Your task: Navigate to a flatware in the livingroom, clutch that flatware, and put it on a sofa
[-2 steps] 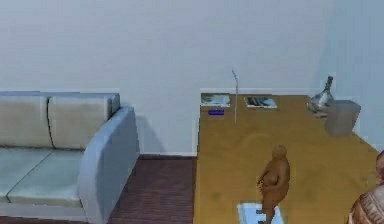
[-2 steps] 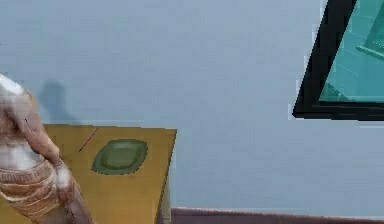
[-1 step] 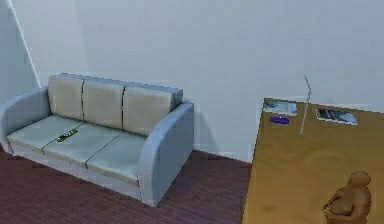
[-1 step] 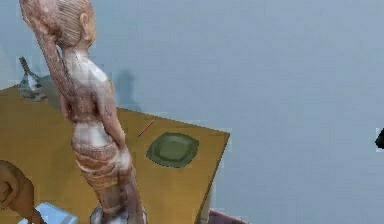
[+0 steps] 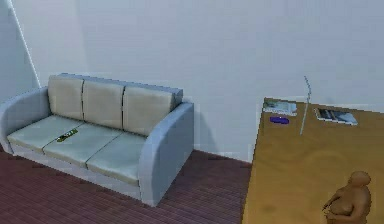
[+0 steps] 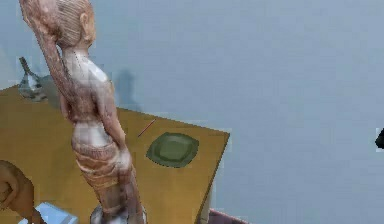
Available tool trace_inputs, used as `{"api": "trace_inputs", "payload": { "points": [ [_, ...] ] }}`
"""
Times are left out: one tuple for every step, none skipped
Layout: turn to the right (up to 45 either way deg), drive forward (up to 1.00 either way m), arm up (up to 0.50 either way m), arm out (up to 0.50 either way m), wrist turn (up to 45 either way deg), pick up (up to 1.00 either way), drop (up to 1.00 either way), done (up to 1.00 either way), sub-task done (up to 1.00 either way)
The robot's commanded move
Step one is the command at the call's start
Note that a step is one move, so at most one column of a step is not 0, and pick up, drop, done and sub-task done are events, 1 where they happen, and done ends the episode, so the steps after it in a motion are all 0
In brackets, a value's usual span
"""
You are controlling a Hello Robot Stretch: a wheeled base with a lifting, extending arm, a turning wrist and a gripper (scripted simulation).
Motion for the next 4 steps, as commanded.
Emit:
{"api": "trace_inputs", "payload": {
  "points": [
    [0.0,0.00,0.50,0.00,0.0,0.00,0.00,0.00,0.00],
    [0.0,0.00,0.10,0.00,0.0,0.00,0.00,0.00,0.00],
    [0.0,0.00,0.46,0.00,0.0,0.00,0.00,0.00,0.00],
    [0.0,0.00,0.10,0.00,0.0,0.00,0.00,0.00,0.00]
  ]
}}
